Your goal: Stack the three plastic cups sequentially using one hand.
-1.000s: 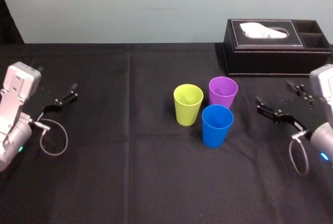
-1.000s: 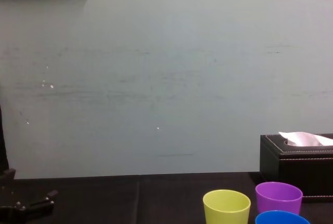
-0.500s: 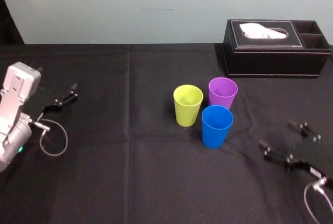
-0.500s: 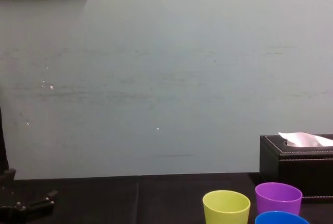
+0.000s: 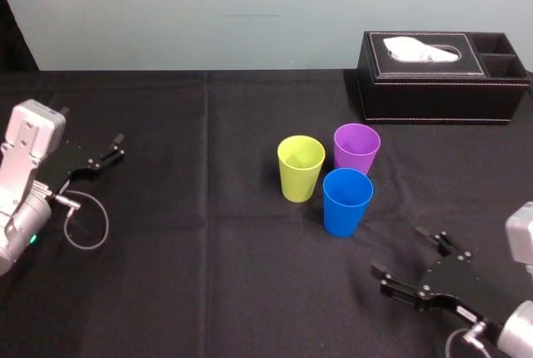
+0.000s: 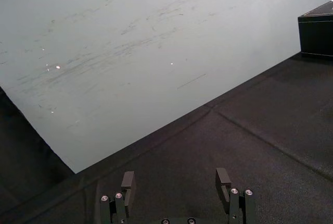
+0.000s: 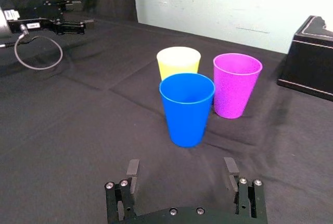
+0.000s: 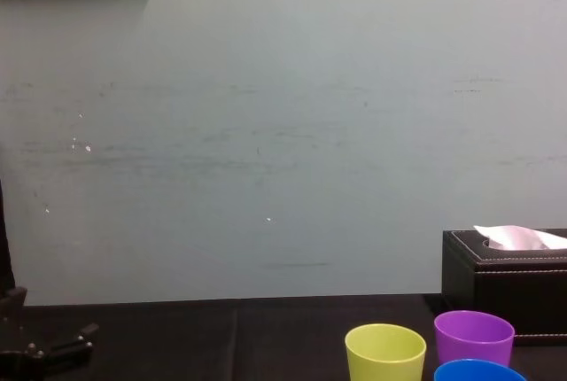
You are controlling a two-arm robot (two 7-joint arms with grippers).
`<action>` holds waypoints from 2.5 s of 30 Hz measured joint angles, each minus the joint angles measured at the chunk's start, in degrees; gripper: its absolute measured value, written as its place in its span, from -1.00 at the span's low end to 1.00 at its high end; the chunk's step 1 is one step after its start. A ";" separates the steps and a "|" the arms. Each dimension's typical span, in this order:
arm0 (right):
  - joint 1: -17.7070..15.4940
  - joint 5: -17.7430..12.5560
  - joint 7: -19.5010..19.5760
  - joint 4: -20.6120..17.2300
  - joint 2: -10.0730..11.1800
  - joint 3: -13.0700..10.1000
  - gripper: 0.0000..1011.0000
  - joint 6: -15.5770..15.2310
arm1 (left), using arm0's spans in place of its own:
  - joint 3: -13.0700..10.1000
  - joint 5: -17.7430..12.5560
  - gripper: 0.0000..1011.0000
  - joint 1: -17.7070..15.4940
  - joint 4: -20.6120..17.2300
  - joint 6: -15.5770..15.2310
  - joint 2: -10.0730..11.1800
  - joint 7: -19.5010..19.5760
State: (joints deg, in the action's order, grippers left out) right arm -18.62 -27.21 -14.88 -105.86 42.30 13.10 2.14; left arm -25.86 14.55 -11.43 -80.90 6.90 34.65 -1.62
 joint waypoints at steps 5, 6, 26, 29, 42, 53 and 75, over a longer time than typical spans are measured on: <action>2.09 1.20 0.79 0.73 -2.83 1.53 0.98 -1.76 | 0.00 0.00 1.00 0.00 0.00 0.00 0.00 0.00; 2.77 1.58 1.07 1.00 -3.73 1.96 0.98 -2.26 | 0.00 0.00 1.00 0.00 0.00 0.00 0.00 0.00; 10.10 7.45 3.77 7.42 -13.39 4.75 0.98 -4.53 | 0.00 0.00 1.00 0.00 0.00 0.00 0.00 0.00; 10.83 8.09 3.87 8.13 -14.50 4.82 0.98 -4.77 | 0.00 0.00 1.00 0.00 0.00 0.00 0.00 0.00; 12.31 11.56 4.87 10.00 -18.07 4.51 0.98 -4.68 | 0.00 0.00 1.00 0.00 0.00 0.00 0.00 0.00; 13.82 14.33 4.89 12.37 -20.67 4.25 0.98 -3.86 | 0.00 0.00 1.00 0.00 0.00 0.00 0.00 0.00; 15.42 16.28 2.74 15.03 -23.85 3.40 0.98 -3.45 | 0.00 0.00 1.00 0.00 0.00 0.00 0.00 0.00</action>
State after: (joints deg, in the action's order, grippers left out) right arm -3.20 -10.93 -12.14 -90.83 18.45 16.50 -1.31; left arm -25.86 14.55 -11.43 -80.90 6.90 34.65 -1.62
